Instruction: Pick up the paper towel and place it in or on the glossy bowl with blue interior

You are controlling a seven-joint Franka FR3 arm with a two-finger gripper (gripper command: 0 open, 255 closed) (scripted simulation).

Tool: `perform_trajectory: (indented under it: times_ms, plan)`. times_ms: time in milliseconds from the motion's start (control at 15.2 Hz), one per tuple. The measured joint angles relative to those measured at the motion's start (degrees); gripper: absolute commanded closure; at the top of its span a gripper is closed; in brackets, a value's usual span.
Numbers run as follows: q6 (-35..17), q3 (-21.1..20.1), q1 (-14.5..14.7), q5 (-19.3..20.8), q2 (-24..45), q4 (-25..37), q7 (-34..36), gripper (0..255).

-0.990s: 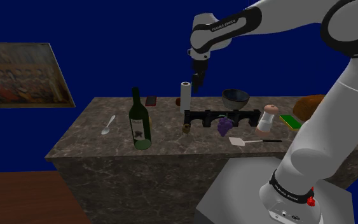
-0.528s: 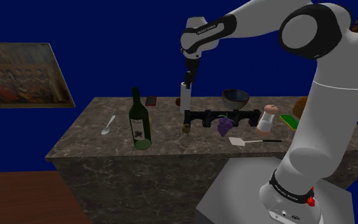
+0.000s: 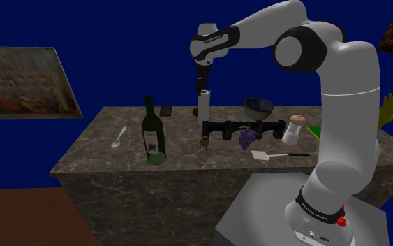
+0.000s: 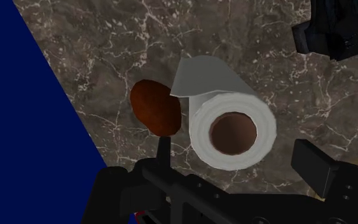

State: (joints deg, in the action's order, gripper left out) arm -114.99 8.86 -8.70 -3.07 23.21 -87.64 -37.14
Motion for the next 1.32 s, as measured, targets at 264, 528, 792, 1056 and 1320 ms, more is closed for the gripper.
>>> perform_trajectory:
  times_ms: [264,528,792,1056,1320]
  plan:
    - [-2.5,-0.1,-0.1,-0.2,1.3,-1.2,-0.2,0]
    - [-3.5,-0.1,-0.1,-0.3,1.6,-1.8,-0.2,0]
    - [-3.5,-0.1,-0.1,-0.3,1.7,-1.8,-0.2,0]
    - [-3.5,-0.2,0.0,-0.3,1.6,-1.8,-0.2,255]
    - [-3.5,-0.2,0.0,-0.4,1.6,-1.7,-0.2,255]
